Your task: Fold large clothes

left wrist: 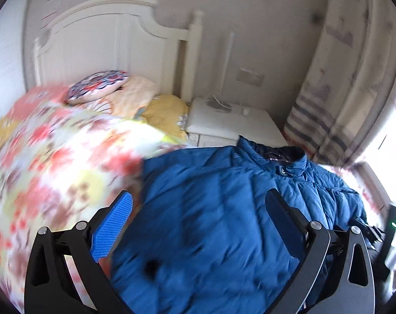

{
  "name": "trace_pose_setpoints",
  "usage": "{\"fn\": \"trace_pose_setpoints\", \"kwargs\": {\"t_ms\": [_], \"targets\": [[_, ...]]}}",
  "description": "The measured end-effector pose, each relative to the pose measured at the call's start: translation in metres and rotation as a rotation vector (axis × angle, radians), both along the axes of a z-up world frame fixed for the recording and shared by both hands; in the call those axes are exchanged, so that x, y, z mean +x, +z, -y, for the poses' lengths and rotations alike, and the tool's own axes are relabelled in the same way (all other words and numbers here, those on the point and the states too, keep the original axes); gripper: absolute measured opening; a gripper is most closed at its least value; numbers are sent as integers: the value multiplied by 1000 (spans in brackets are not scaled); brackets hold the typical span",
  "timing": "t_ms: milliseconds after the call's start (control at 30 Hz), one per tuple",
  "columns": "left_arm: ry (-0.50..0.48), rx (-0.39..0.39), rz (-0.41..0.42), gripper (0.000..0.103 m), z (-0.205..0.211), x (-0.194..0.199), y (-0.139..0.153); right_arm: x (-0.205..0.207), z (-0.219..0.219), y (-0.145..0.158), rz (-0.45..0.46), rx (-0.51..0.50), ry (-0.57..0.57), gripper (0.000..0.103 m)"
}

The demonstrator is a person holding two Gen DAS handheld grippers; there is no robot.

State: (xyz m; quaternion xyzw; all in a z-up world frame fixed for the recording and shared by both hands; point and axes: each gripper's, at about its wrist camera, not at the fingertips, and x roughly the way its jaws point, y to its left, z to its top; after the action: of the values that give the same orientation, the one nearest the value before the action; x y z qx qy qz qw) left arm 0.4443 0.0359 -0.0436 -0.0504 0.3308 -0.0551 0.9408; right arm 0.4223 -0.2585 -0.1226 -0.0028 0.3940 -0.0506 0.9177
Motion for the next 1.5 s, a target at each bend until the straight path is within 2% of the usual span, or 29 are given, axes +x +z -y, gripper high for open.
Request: {"fn": "trace_pose_setpoints", "kwargs": {"t_ms": [100, 133, 167, 200, 233, 267, 367, 467, 533, 633, 700, 800, 900, 1000, 1067, 1167, 1200, 1233, 1500], "targets": [[-35, 18, -132, 98, 31, 40, -33, 1, 6, 1, 3, 34, 2, 60], [-50, 40, -178, 98, 41, 49, -49, 1, 7, 1, 13, 42, 14, 60], [-50, 102, -224, 98, 50, 56, -70, 1, 9, 1, 14, 45, 14, 60], [-50, 156, -227, 99, 57, 58, -83, 1, 9, 1, 14, 44, 14, 60], [-55, 211, -167, 99, 65, 52, -90, 1, 9, 1, 14, 42, 15, 60], [-54, 222, -156, 99, 66, 49, -91, 2, 9, 1, 15, 44, 17, 61], [-61, 181, -206, 98, 60, 54, -77, 2, 11, 1, 17, 55, 19, 61], [-56, 187, -142, 98, 54, 60, -55, 1, 12, 0, 17, 69, 24, 62], [-40, 189, -139, 98, 46, 80, -51, 1, 12, 1, 18, 74, 26, 63], [4, 115, -247, 98, 22, 116, -69, 1, 14, 0, 20, 84, 31, 65], [-5, 59, -297, 99, 14, 128, -89, 1, 14, 1, 23, 91, 35, 65], [-8, 119, -282, 99, 23, 124, -88, 1, 14, 0, 24, 95, 41, 65], [31, 152, -231, 98, 34, 100, -68, 1, 14, 0, 24, 101, 42, 66], [-58, 148, -113, 98, 64, 55, -43, 1, 16, 0, 25, 108, 47, 67], [-134, 200, -59, 98, 90, 31, -42, 1, 16, 0, 26, 113, 49, 68], [-177, 250, -105, 98, 112, 29, -67, 1, 16, 0, 27, 114, 50, 68], [-175, 248, -145, 99, 115, 33, -84, 1, 15, 0, 27, 111, 49, 68], [-174, 240, -138, 99, 115, 32, -92, 1, 16, 0, 27, 110, 50, 68], [-180, 213, -139, 99, 113, 35, -91, 4, 11, 1, 6, 91, 83, 76]]}}
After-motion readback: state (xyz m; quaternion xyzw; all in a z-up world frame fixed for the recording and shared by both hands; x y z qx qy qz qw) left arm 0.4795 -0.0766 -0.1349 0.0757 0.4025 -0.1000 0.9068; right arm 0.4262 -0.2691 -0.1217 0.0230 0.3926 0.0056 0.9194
